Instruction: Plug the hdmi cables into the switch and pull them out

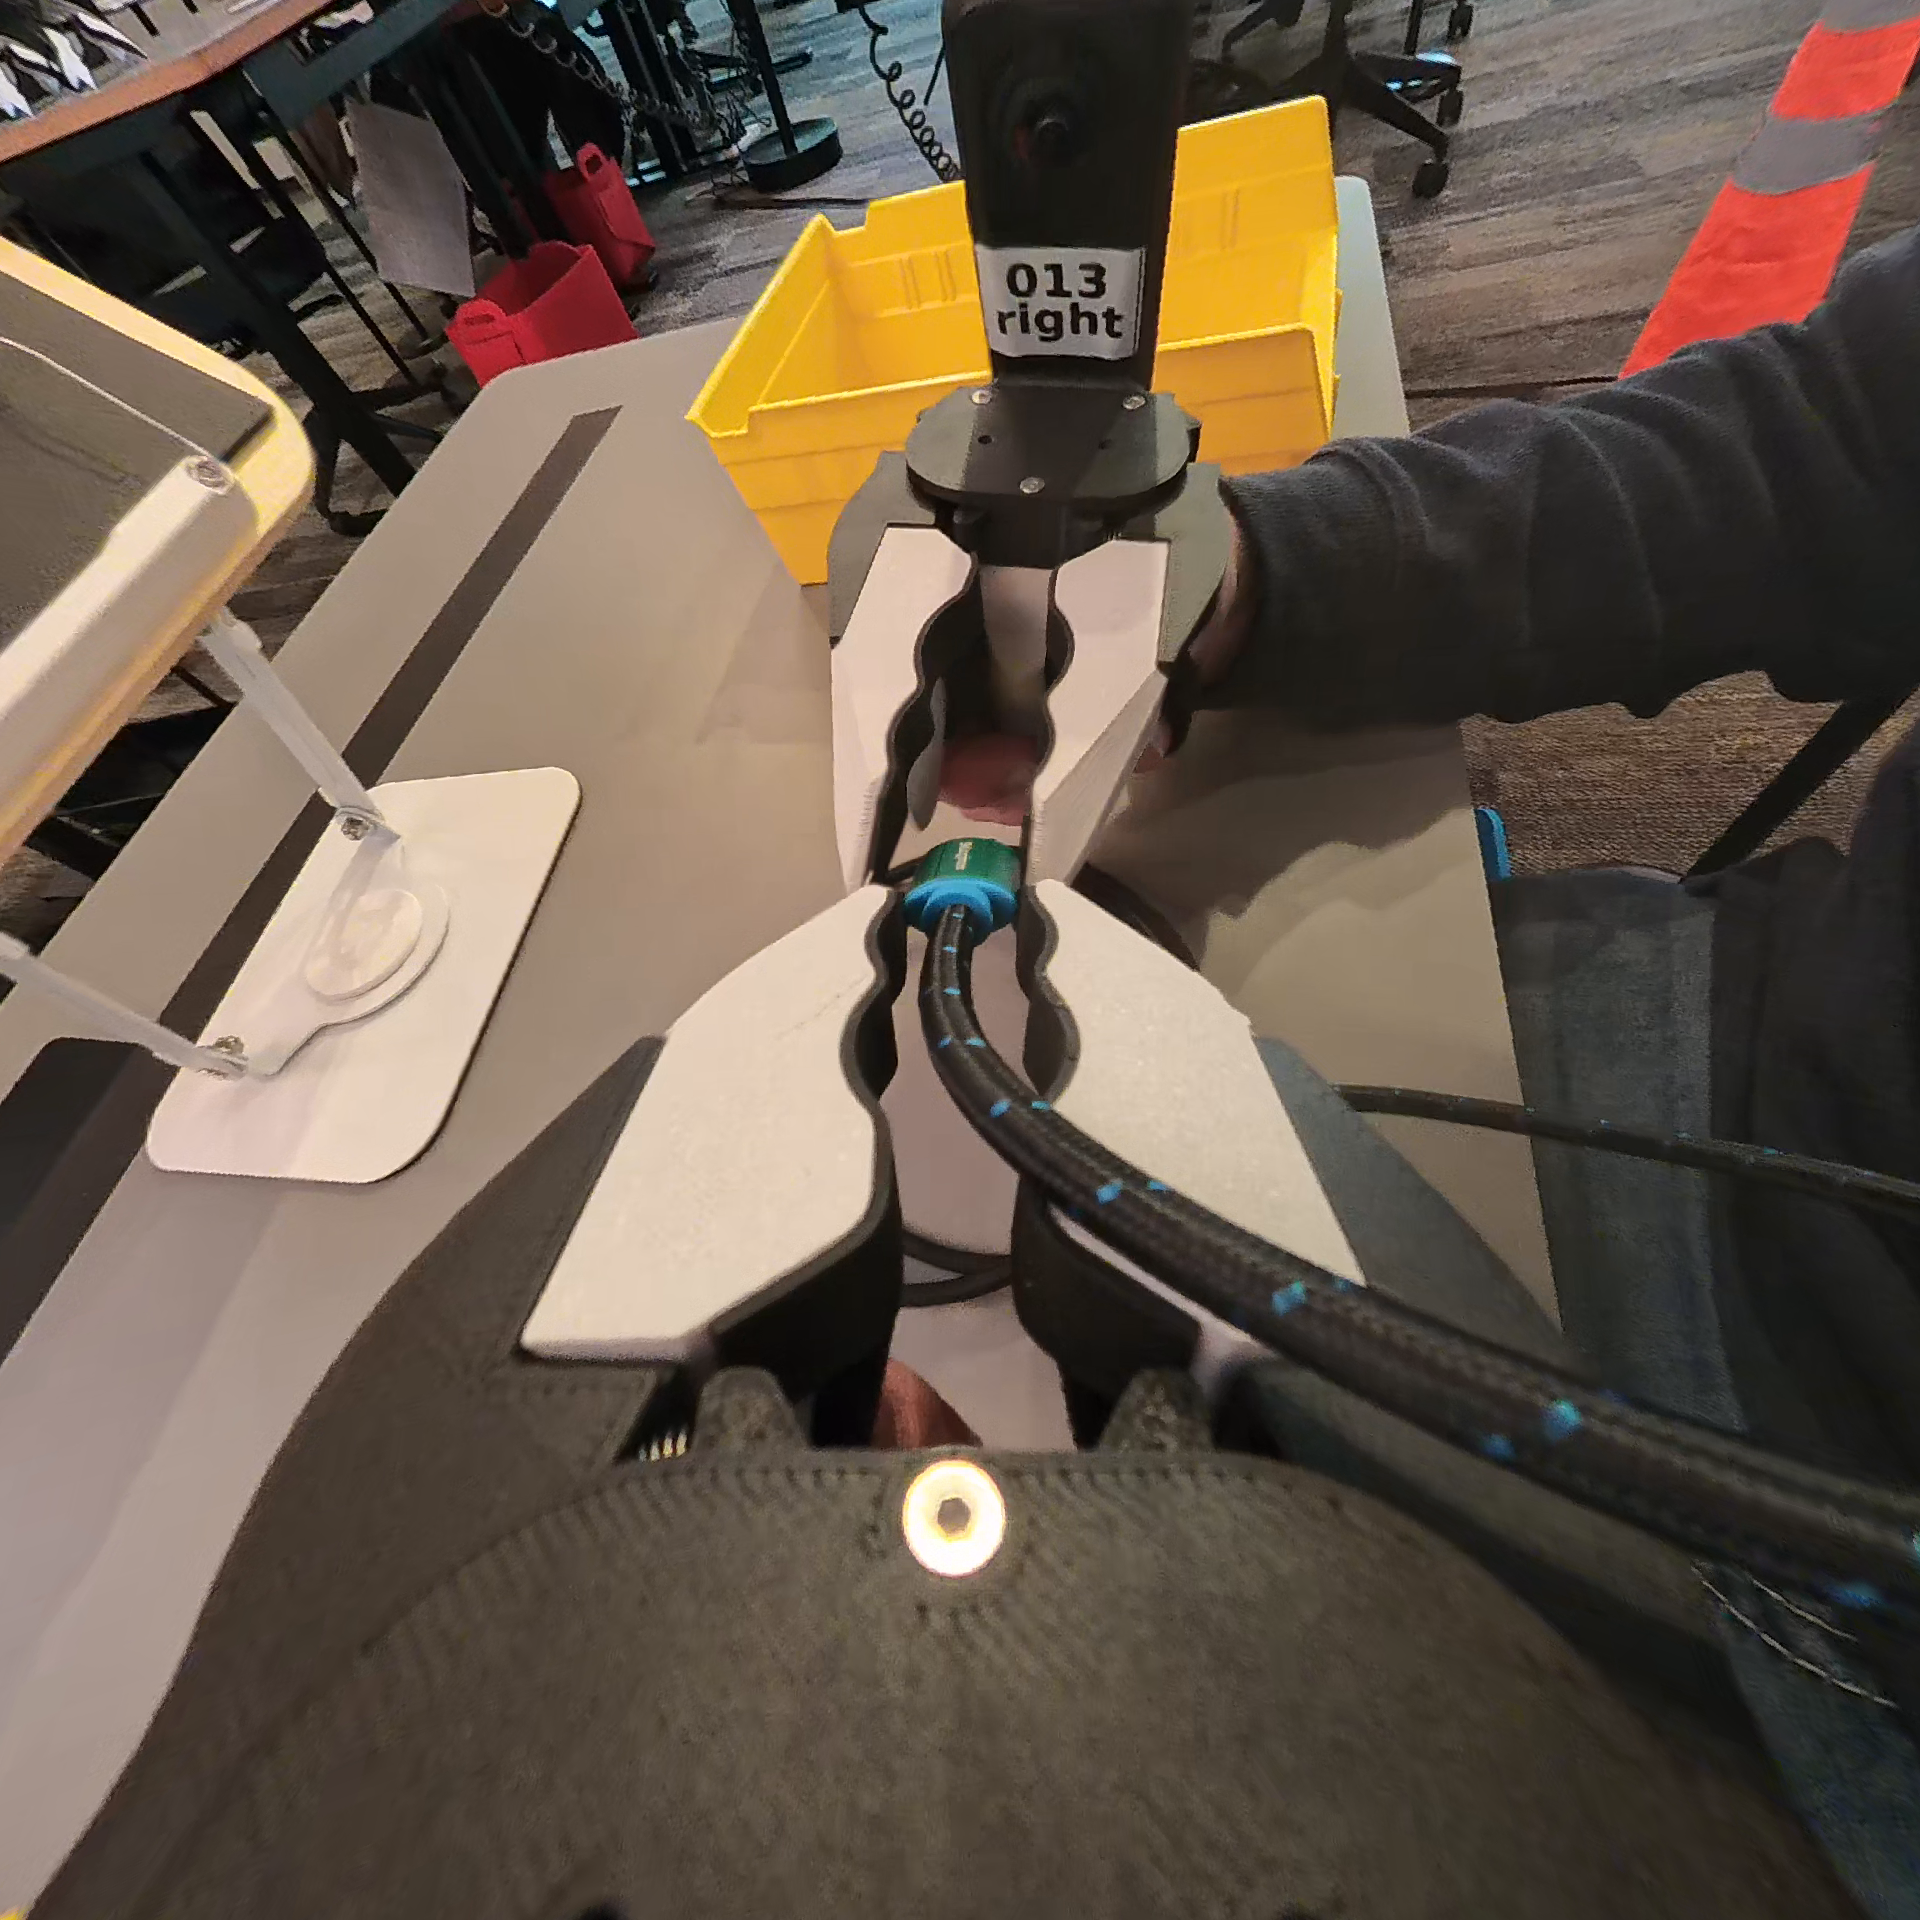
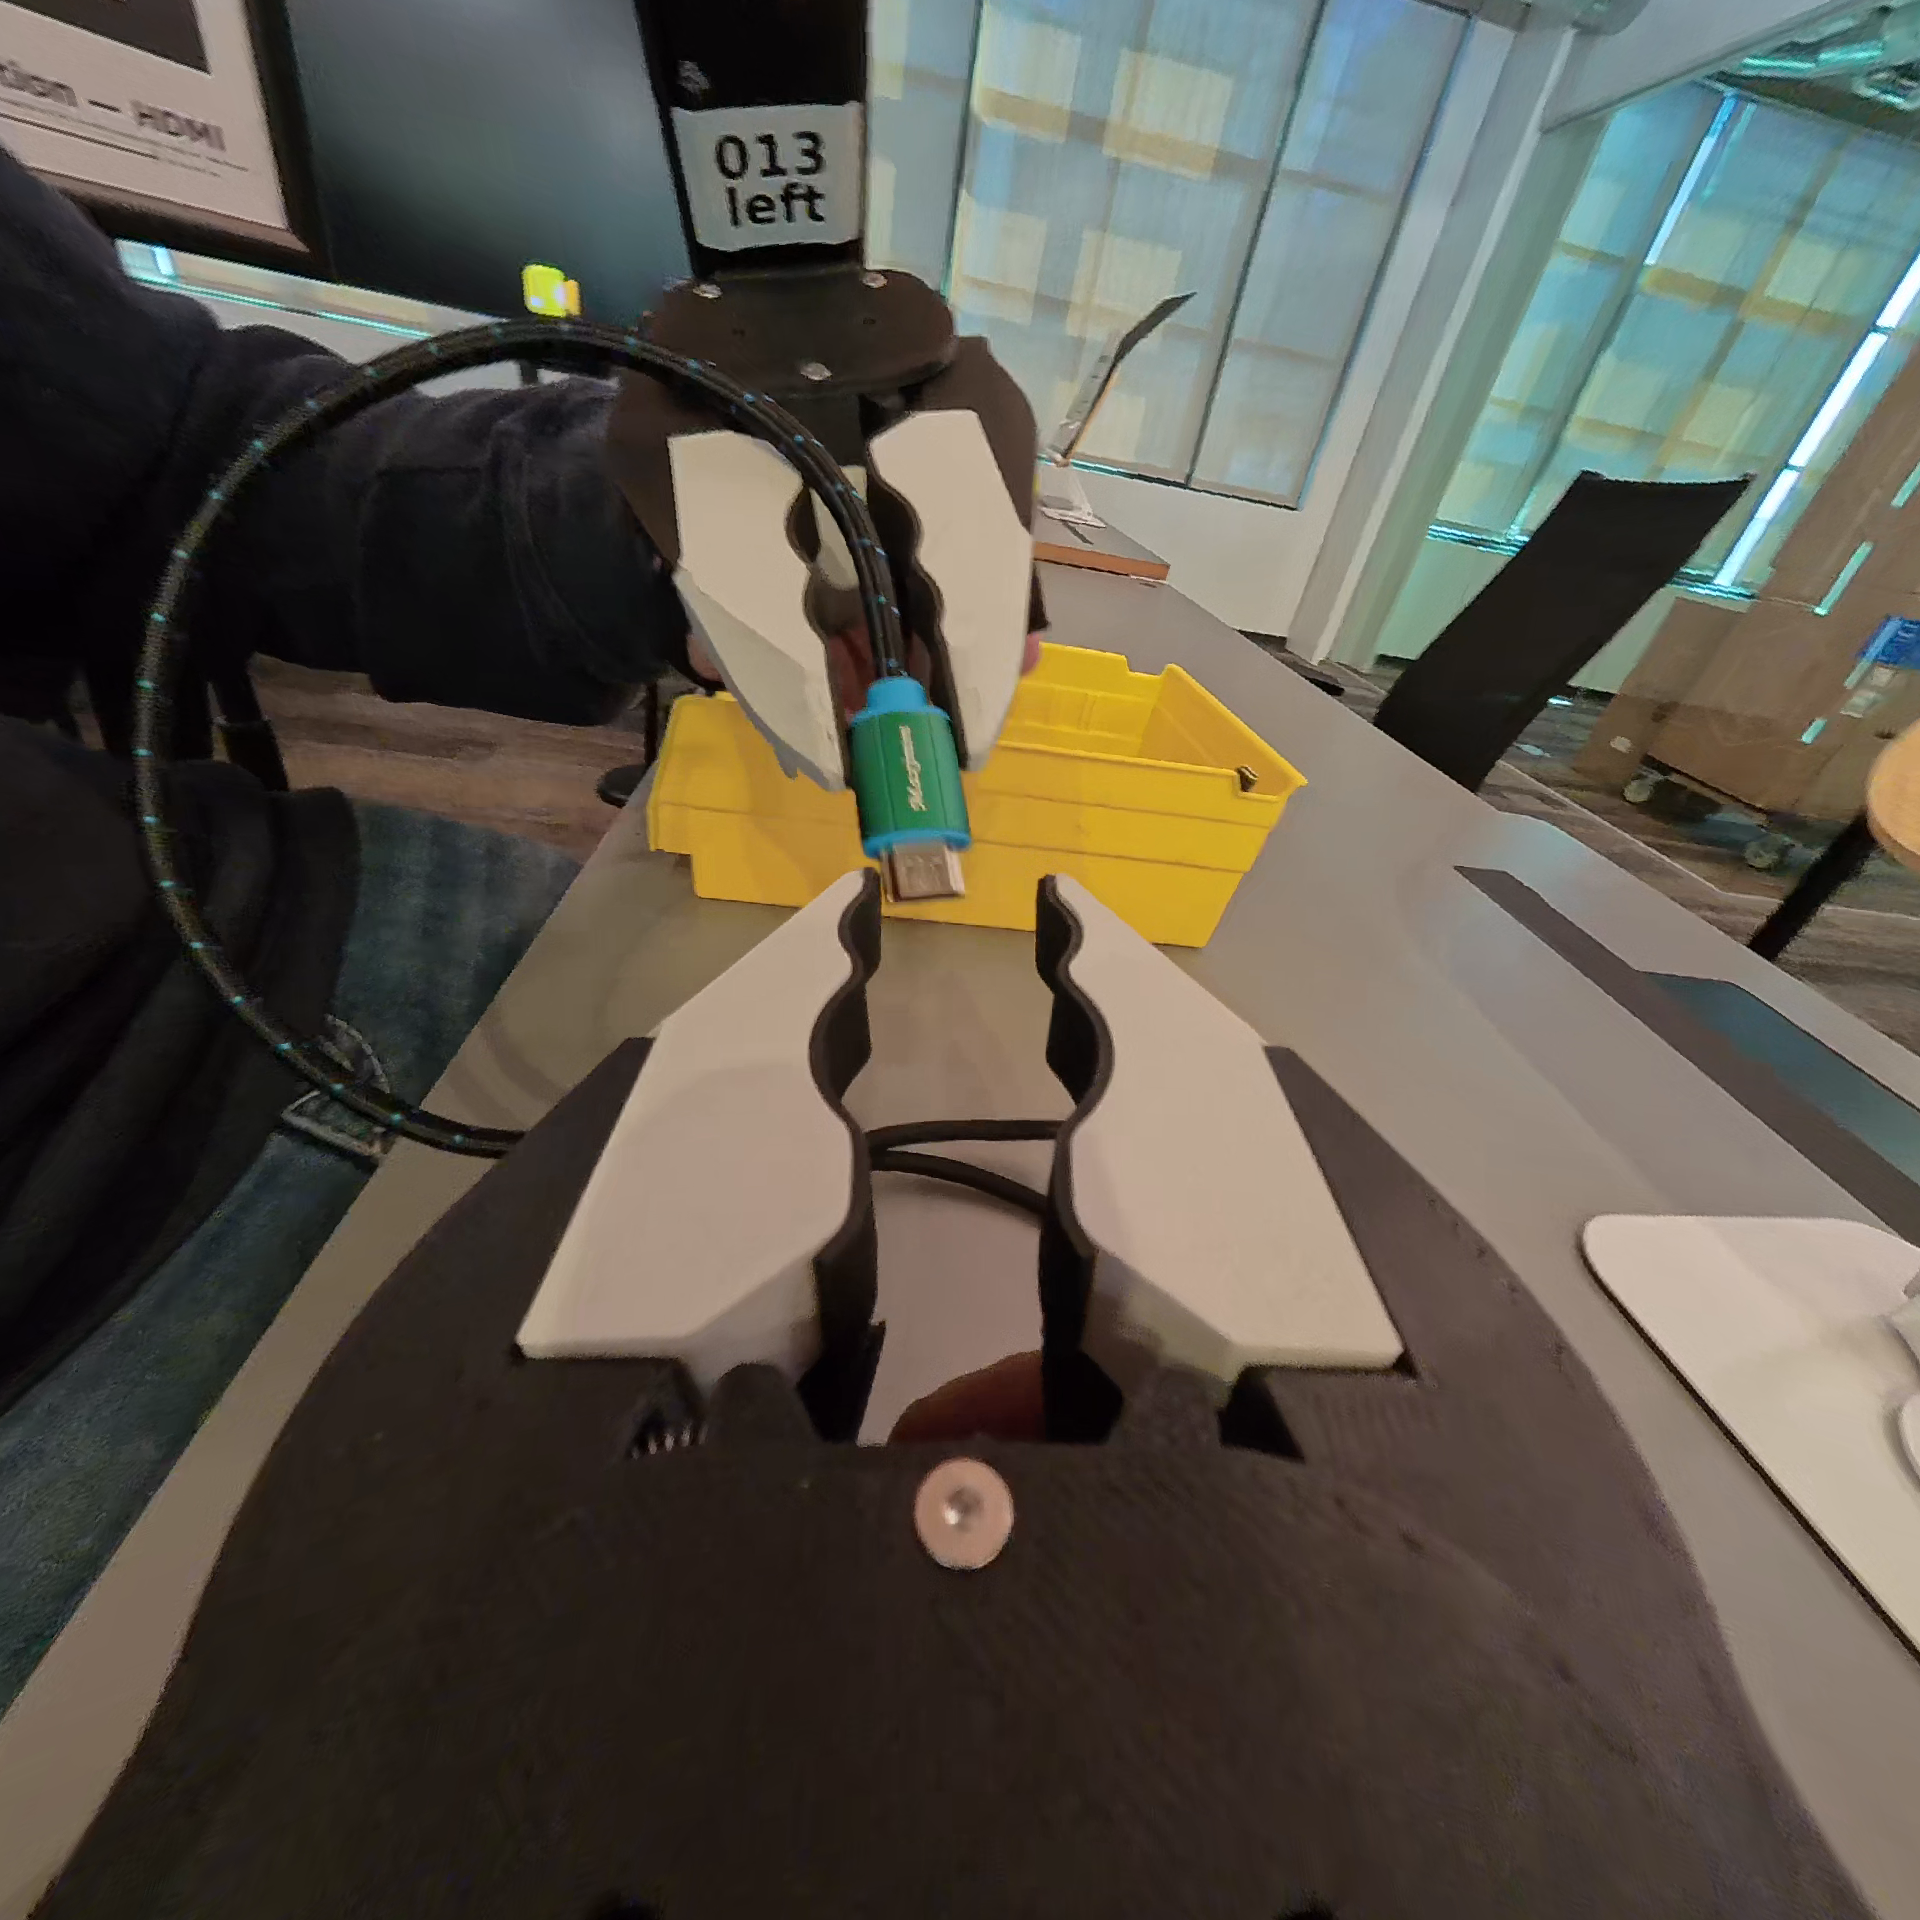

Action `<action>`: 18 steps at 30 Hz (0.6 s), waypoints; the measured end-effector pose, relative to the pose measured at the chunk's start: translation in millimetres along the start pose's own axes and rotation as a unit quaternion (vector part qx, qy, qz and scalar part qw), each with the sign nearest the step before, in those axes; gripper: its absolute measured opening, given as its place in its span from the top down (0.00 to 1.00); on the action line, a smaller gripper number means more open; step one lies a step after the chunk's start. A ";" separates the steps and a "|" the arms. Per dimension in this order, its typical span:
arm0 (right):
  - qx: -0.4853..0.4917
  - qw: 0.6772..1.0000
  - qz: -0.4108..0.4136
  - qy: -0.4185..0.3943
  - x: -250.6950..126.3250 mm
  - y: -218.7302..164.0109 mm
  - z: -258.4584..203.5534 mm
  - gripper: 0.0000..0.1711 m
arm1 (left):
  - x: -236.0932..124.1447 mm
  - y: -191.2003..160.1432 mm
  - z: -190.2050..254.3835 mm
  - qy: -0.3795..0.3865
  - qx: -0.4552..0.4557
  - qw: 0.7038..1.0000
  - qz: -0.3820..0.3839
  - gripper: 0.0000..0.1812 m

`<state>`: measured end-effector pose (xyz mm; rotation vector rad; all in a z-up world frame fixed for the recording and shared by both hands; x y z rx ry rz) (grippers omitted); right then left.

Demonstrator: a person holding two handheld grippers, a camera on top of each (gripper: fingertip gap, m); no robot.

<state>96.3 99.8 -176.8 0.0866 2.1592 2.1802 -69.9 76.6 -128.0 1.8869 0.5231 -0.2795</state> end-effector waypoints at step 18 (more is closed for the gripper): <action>-0.048 0.956 -0.209 -0.199 13.9 -38.1 48.5 0.73 | -48.0 4.3 -28.6 0.077 0.003 0.997 0.002 0.89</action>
Point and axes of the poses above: each gripper's, where its closed fingertips meet, x out along the fingers, y out of its top, z = x × y across the jaws, the point moved 9 cm from there along -x, back along the fingers, and after that the axes turned 9 degrees about x, right-handed, at the moved point
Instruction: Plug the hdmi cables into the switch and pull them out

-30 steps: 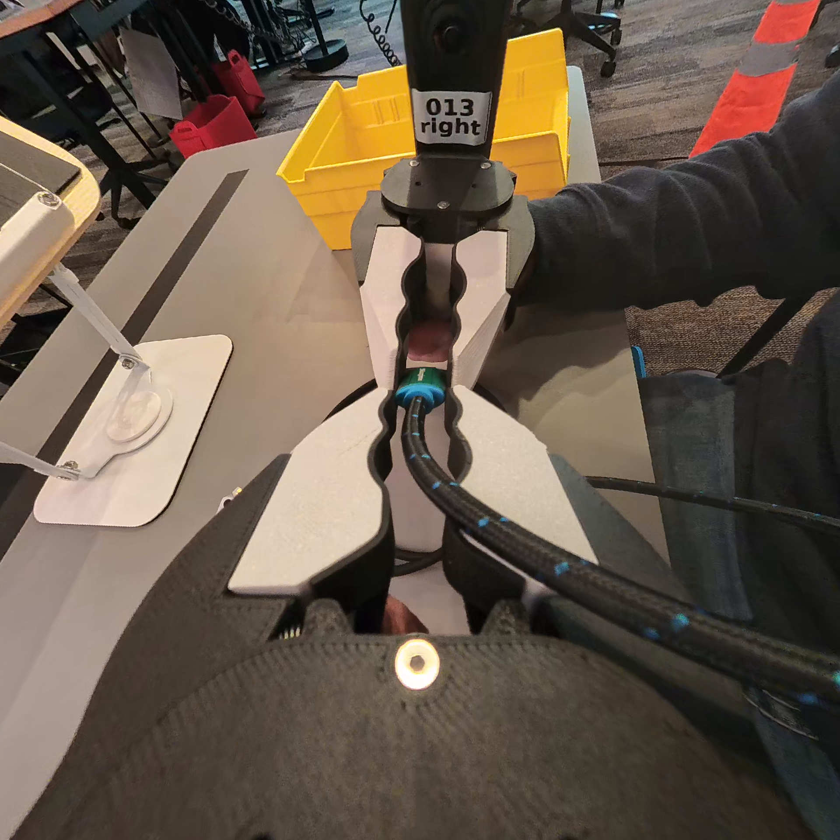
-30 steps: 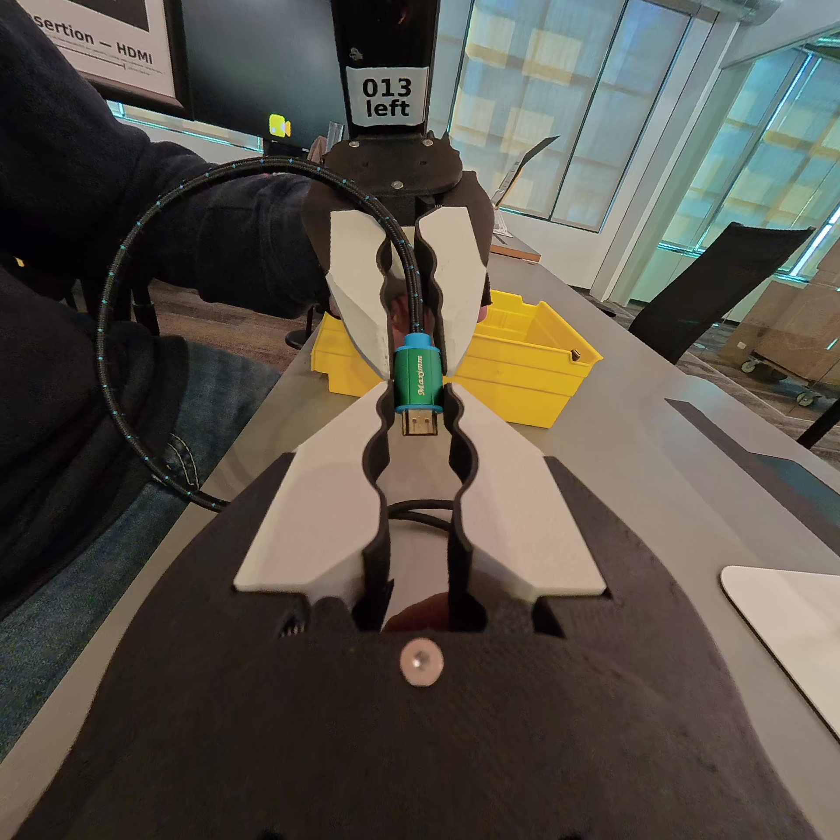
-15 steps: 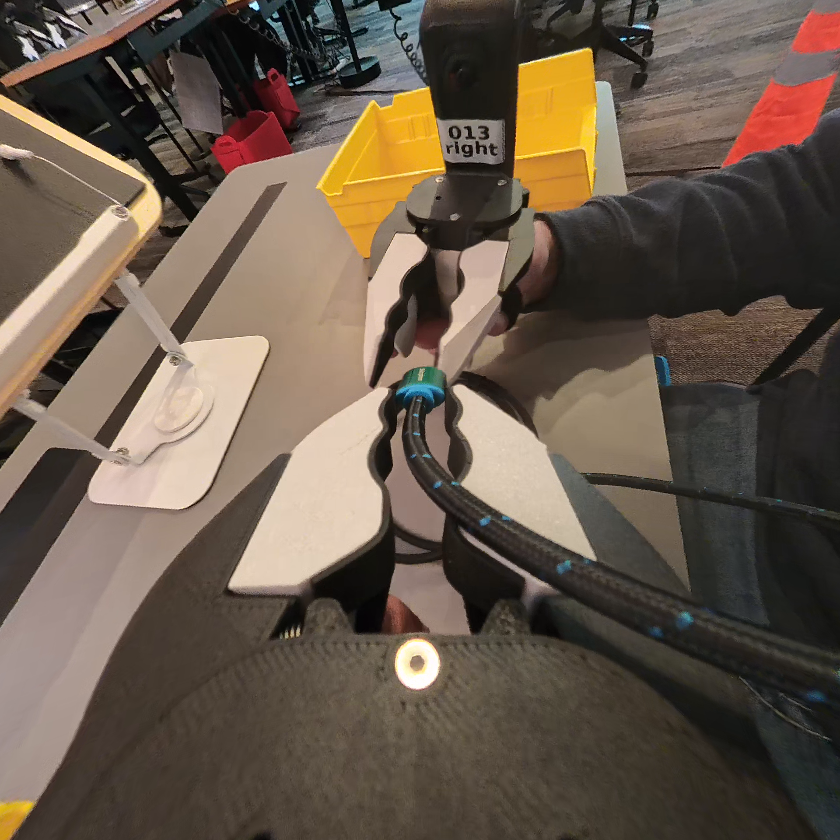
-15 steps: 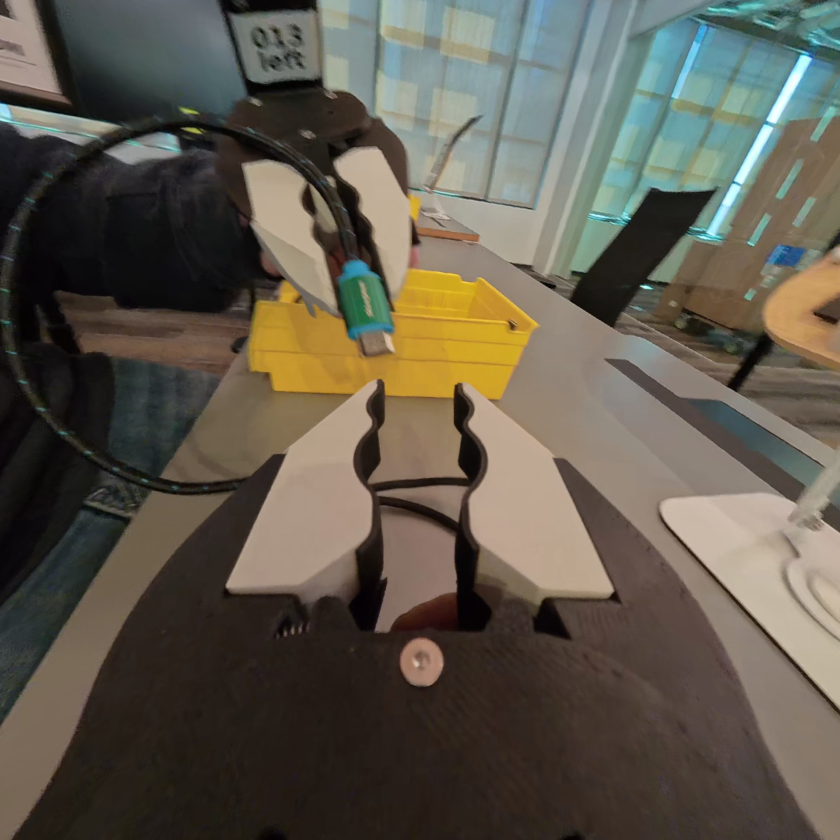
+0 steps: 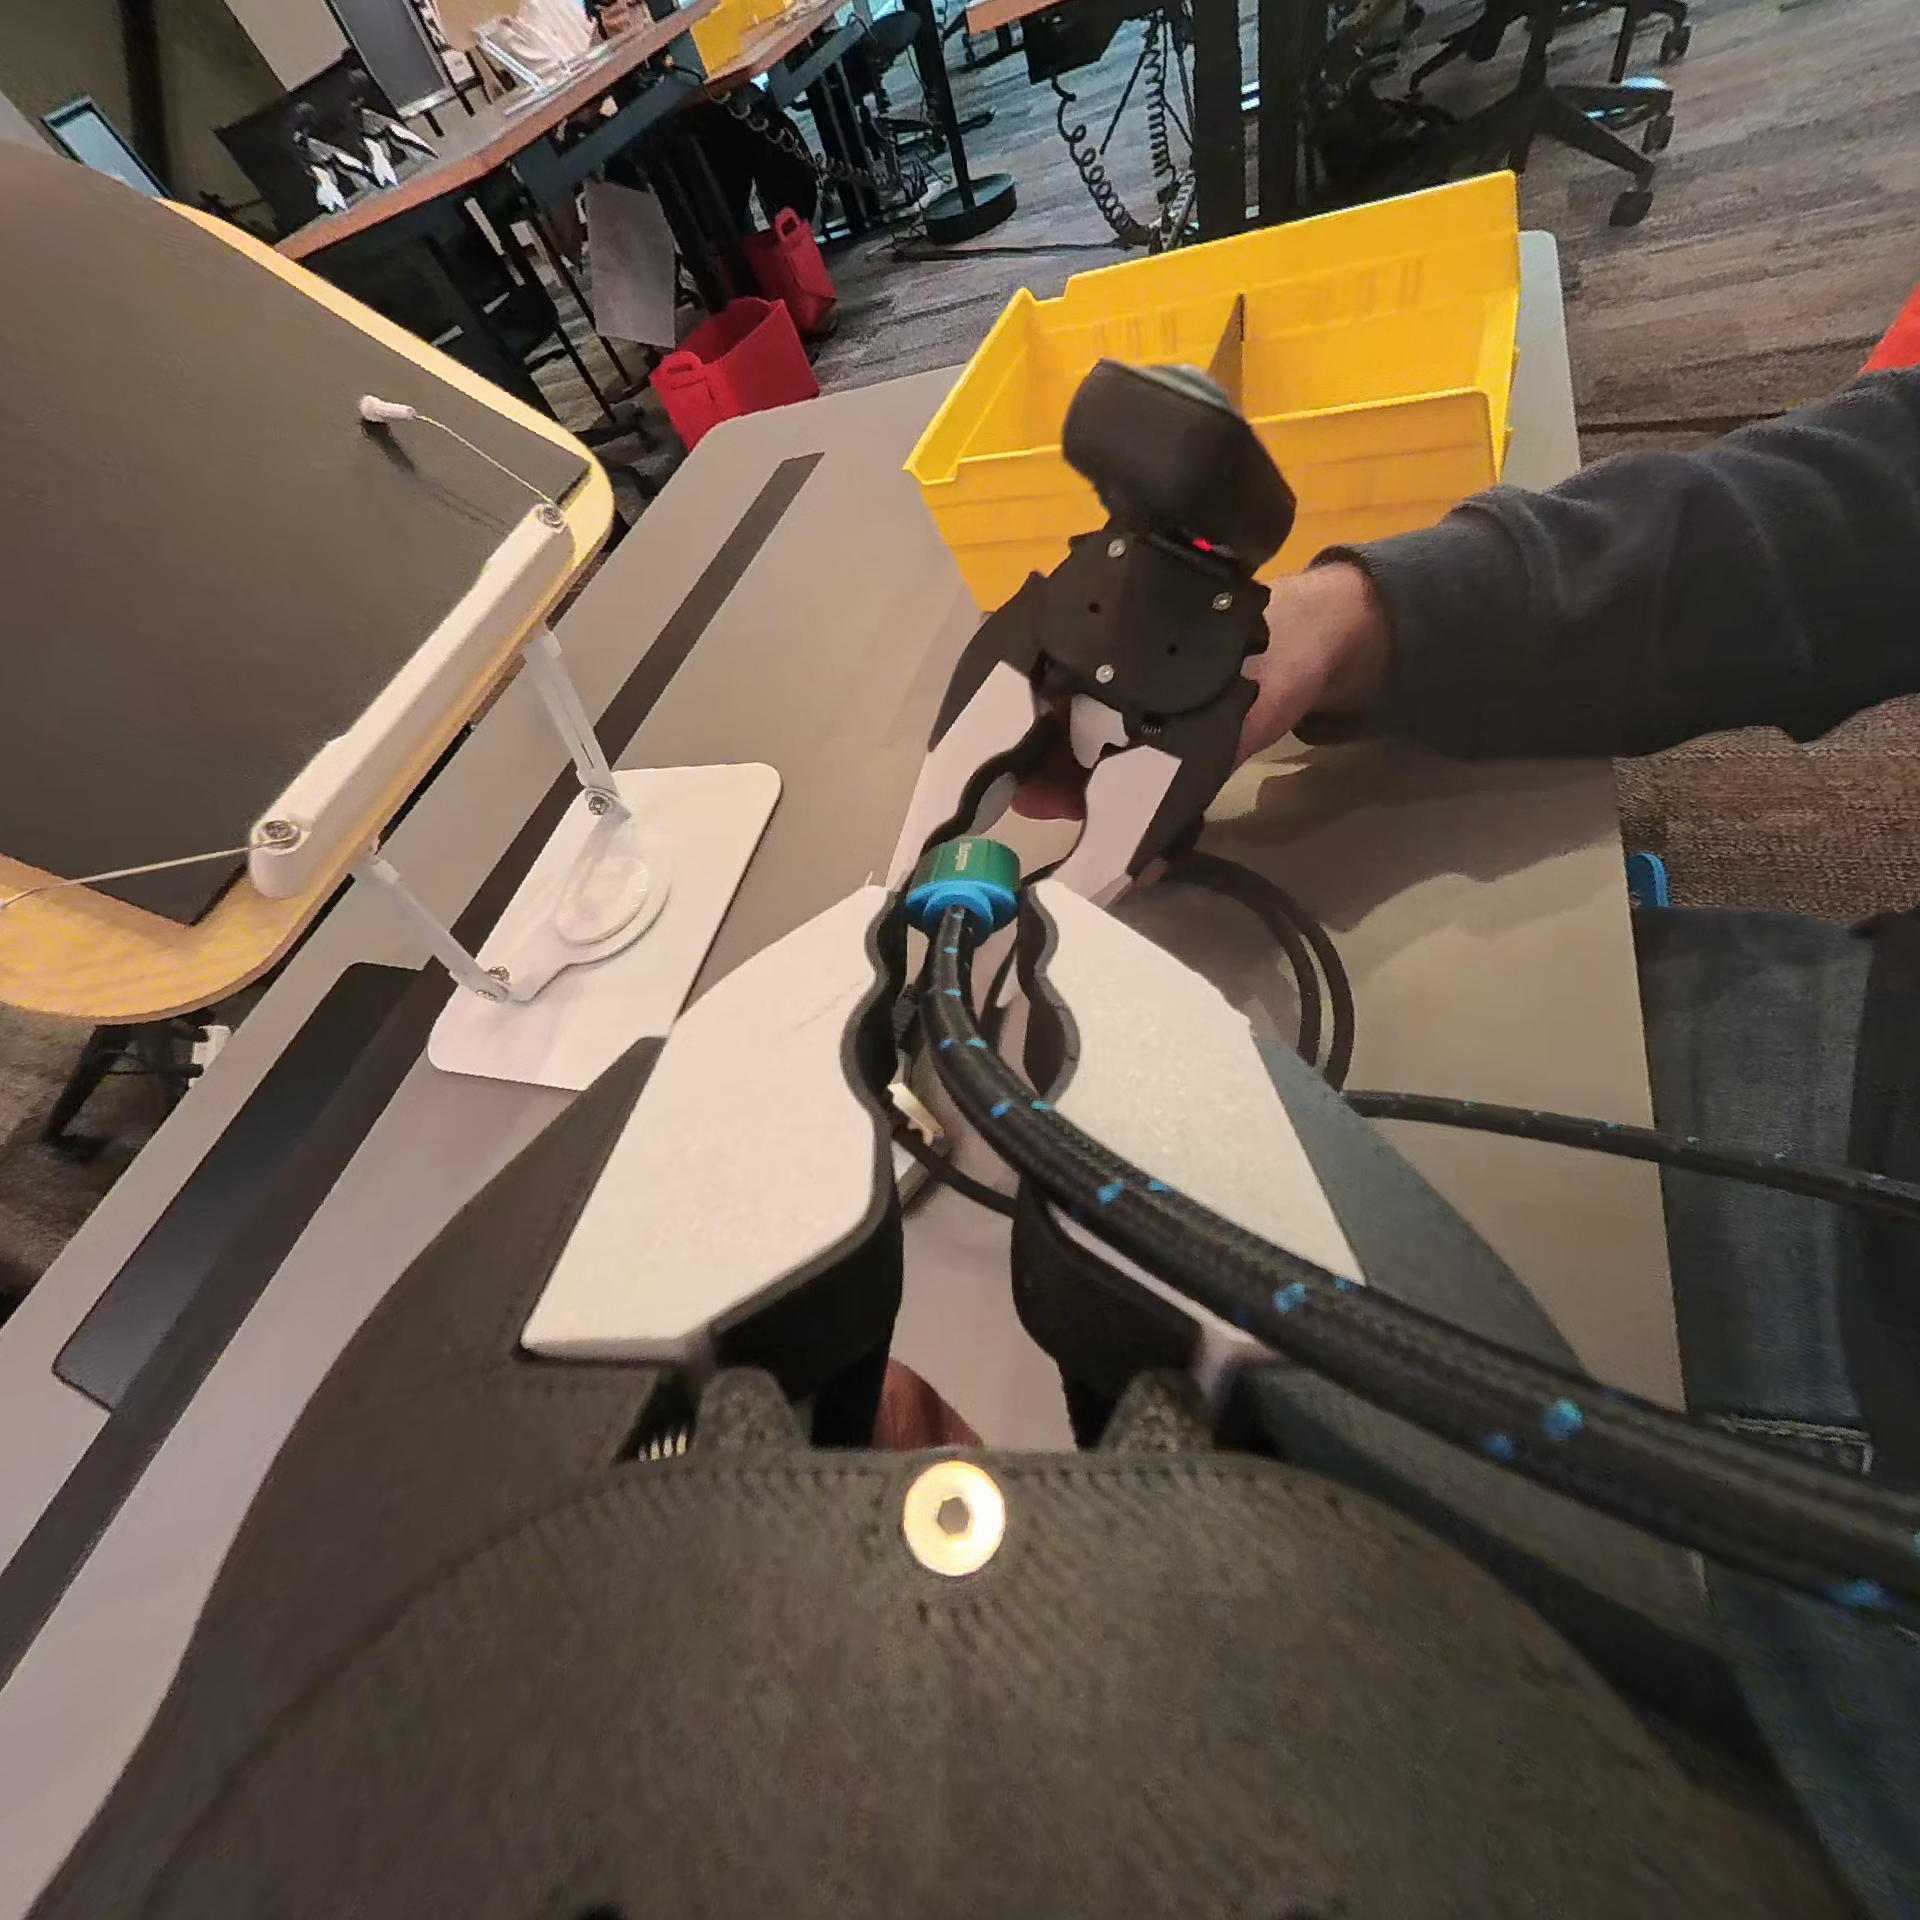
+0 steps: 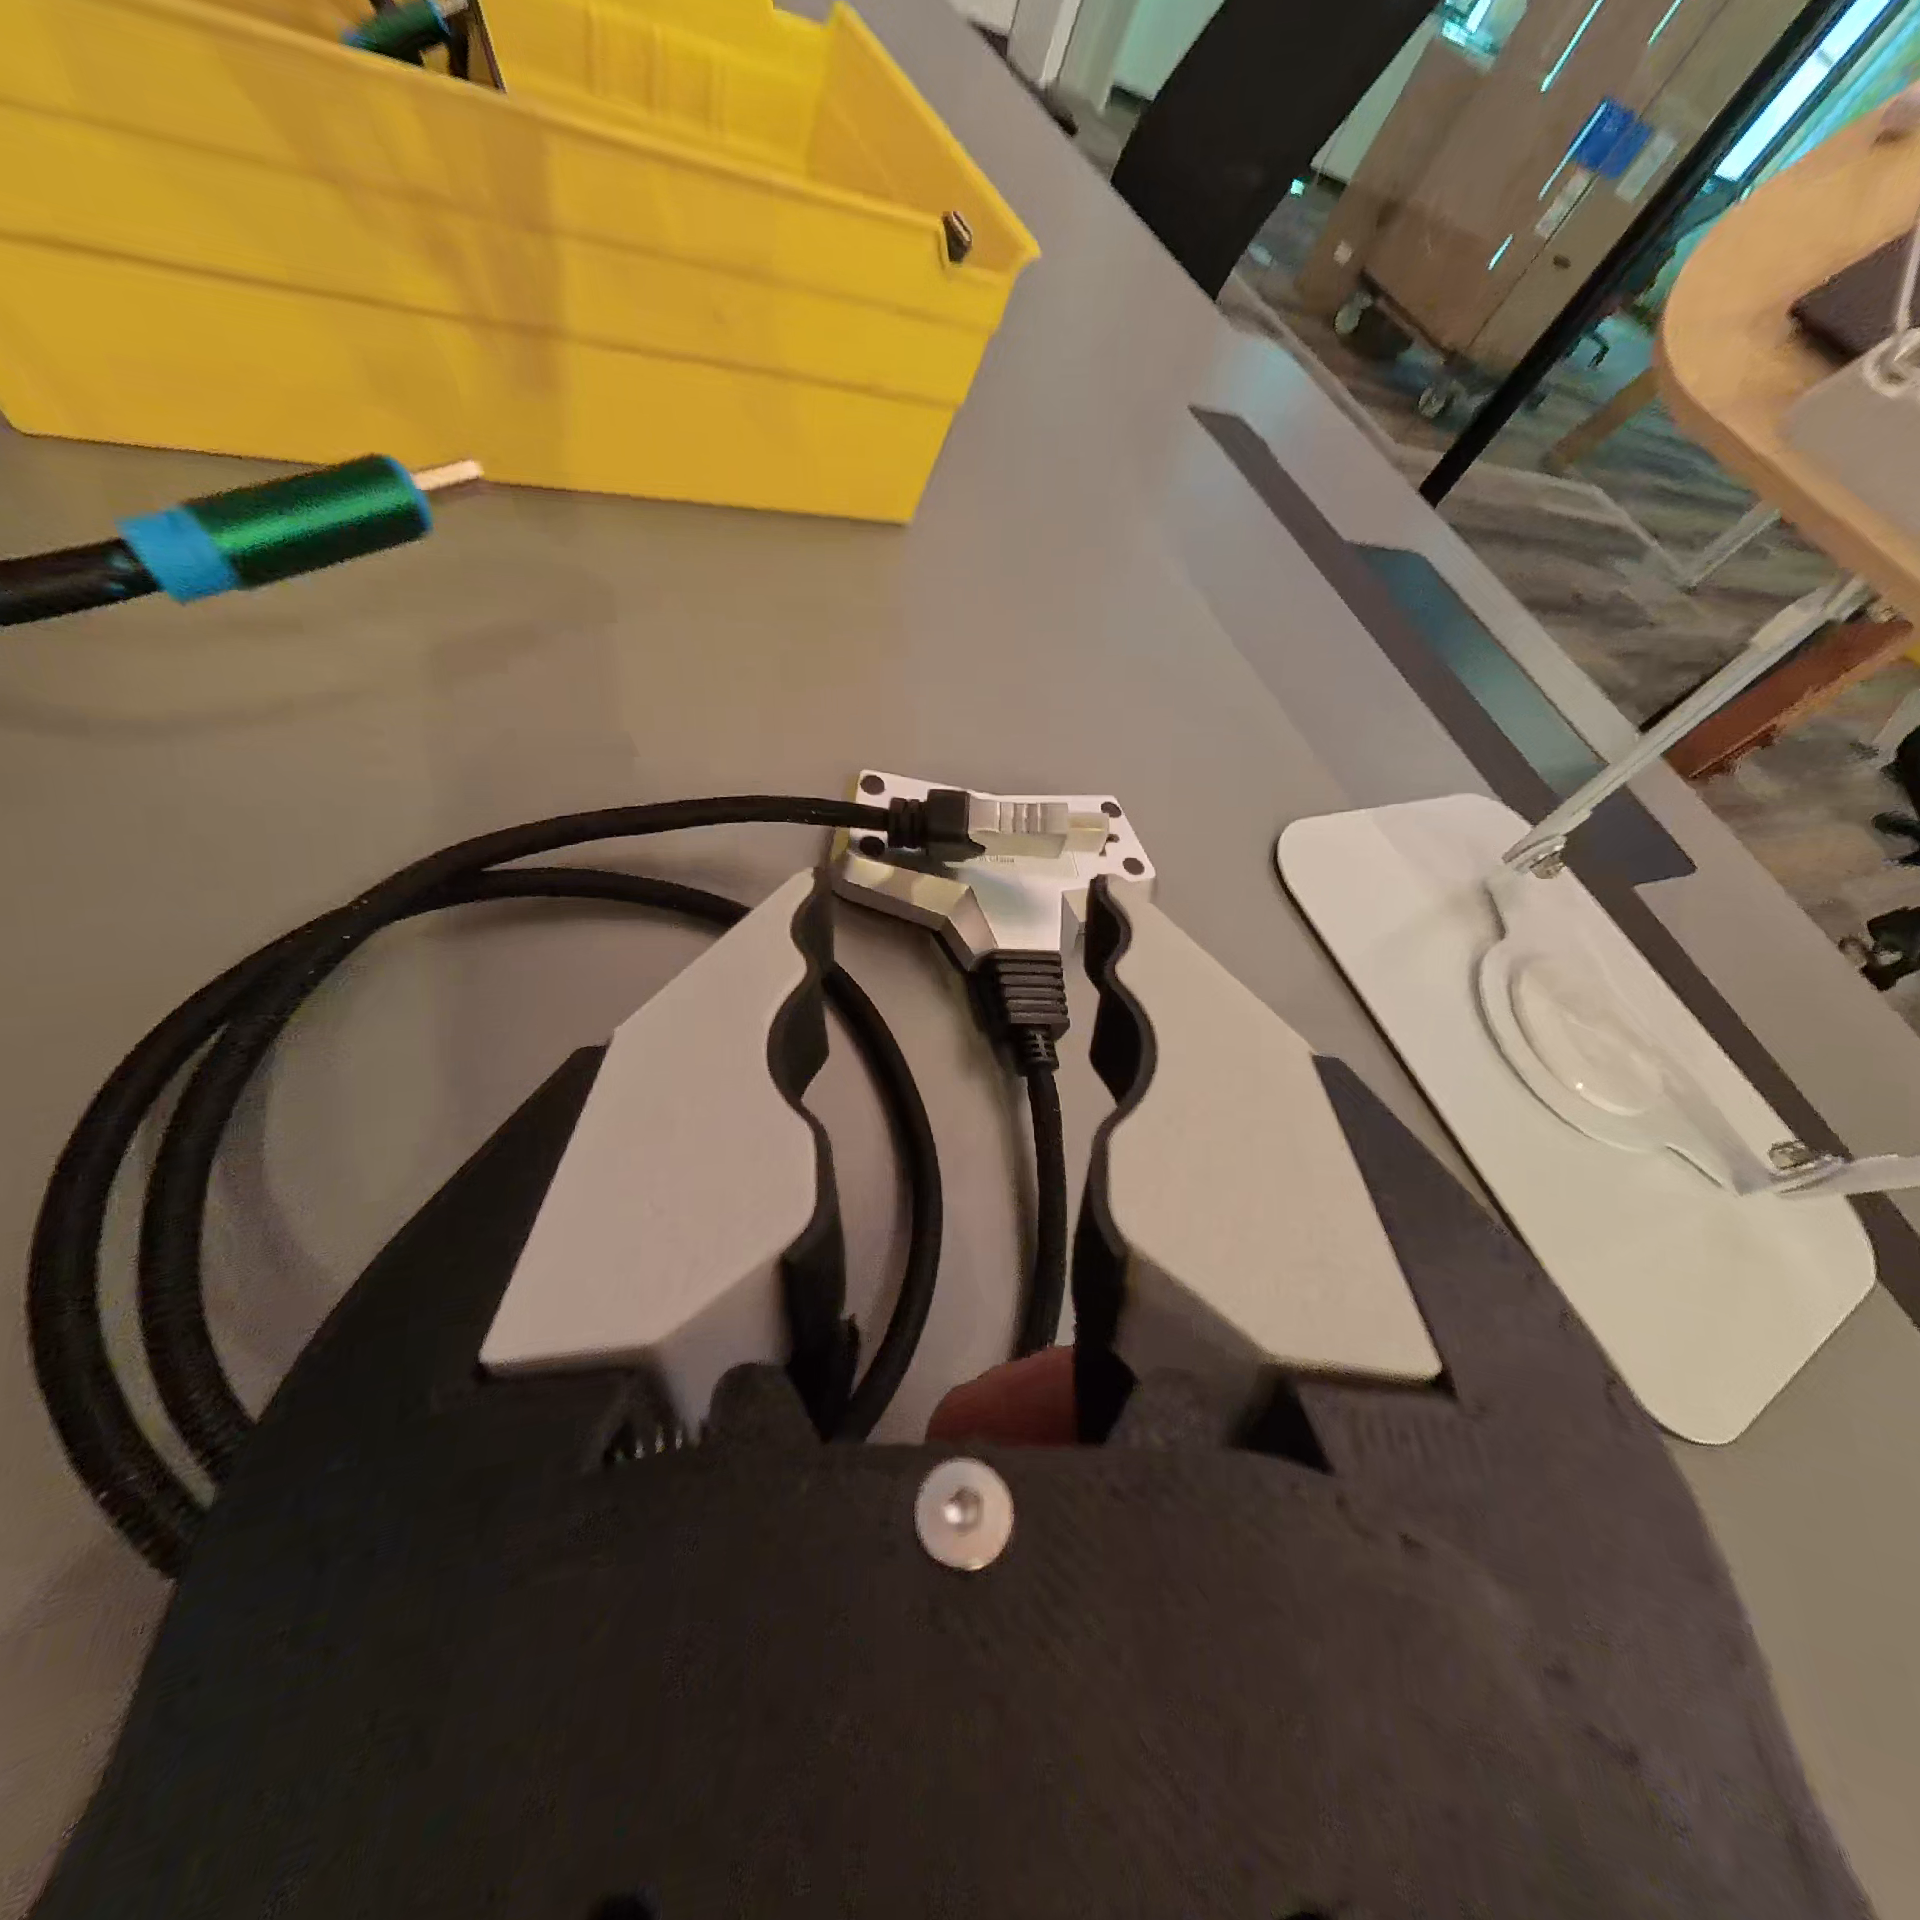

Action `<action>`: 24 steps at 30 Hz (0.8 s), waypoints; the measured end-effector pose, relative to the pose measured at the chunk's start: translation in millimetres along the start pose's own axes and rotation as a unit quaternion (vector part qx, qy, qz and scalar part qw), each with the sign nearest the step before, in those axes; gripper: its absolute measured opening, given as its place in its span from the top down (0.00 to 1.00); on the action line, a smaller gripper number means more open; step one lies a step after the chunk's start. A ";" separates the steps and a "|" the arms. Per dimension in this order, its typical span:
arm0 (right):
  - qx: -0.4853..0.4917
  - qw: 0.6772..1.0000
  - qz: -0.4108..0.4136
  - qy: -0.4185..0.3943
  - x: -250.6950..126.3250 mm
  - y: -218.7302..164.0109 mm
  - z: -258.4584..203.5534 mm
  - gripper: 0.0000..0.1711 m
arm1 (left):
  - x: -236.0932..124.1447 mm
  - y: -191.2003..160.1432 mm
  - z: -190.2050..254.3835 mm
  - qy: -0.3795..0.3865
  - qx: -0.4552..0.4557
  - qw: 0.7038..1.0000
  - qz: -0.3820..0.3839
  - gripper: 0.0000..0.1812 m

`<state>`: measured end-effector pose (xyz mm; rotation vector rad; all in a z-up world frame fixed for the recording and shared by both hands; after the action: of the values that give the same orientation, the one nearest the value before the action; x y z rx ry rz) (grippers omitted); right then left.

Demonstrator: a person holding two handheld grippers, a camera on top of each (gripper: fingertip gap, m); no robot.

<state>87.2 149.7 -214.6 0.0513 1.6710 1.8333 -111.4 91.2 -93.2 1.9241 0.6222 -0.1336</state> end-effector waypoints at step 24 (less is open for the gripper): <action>0.035 0.988 -0.130 0.070 53.4 -28.0 40.0 0.88 | -4.8 -14.5 -9.9 0.014 -0.016 1.000 -0.006 0.89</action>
<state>74.7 209.8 -253.0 -0.2606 1.7461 1.6135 -124.3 102.6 -99.1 1.8946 0.6506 -0.1044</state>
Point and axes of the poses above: each gripper's, where its closed fingertips meet, x out along the fingers, y out of its top, z = x × y across the jaws, the point moved 9 cm from there along -x, back along the fingers, and after that the axes turned 9 degrees about x, right-handed, at the moved point
